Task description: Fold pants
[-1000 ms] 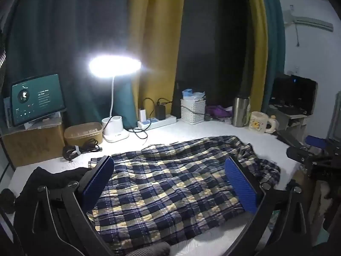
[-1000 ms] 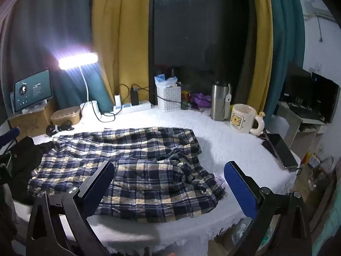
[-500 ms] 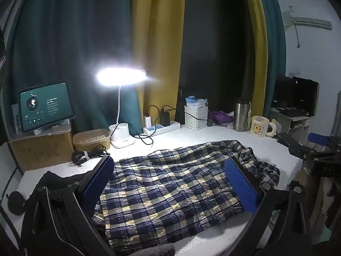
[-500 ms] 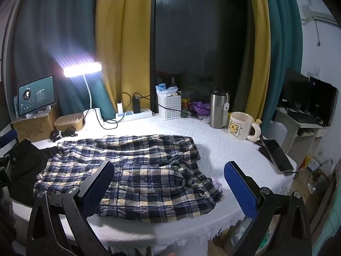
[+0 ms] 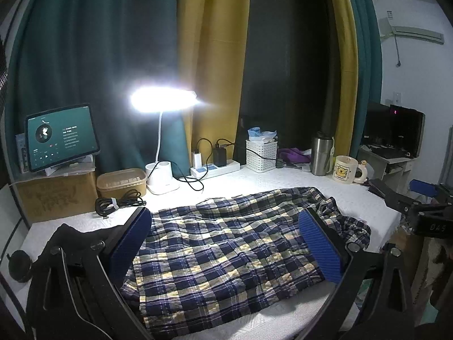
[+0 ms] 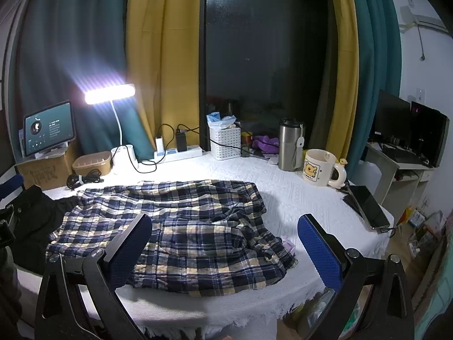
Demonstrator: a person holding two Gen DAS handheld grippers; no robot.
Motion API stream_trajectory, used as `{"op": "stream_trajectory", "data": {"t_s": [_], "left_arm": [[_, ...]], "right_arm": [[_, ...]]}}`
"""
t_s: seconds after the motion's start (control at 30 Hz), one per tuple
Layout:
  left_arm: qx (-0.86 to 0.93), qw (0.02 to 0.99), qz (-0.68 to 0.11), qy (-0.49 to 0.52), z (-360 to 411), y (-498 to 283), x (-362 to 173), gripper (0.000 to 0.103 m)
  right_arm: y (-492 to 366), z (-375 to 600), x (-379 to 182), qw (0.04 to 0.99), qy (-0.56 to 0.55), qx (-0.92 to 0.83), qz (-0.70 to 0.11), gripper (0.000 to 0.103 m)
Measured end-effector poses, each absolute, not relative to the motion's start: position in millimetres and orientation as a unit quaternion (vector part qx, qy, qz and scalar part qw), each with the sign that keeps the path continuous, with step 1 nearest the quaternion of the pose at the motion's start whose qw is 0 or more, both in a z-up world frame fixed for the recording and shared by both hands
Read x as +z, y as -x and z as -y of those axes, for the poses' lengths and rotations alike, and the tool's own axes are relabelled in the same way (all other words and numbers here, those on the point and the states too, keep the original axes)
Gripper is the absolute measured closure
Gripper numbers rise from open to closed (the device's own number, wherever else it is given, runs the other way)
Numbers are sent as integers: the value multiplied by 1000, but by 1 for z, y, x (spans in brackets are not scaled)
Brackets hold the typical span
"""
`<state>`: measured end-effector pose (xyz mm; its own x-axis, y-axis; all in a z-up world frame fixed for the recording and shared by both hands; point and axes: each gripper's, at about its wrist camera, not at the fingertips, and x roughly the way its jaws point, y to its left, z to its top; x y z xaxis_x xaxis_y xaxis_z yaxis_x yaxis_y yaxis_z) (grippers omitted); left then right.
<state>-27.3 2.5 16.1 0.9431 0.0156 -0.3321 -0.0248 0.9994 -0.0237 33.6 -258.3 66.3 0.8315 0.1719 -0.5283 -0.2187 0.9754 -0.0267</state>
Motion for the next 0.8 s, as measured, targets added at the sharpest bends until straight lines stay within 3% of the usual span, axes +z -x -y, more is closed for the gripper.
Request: {"op": "stream_trajectory", "data": {"t_s": [0.8], "left_arm": [[17, 985, -172, 16, -5, 27, 18, 1]], "right_arm": [[-34, 259, 66, 956, 42, 102, -272, 0]]}}
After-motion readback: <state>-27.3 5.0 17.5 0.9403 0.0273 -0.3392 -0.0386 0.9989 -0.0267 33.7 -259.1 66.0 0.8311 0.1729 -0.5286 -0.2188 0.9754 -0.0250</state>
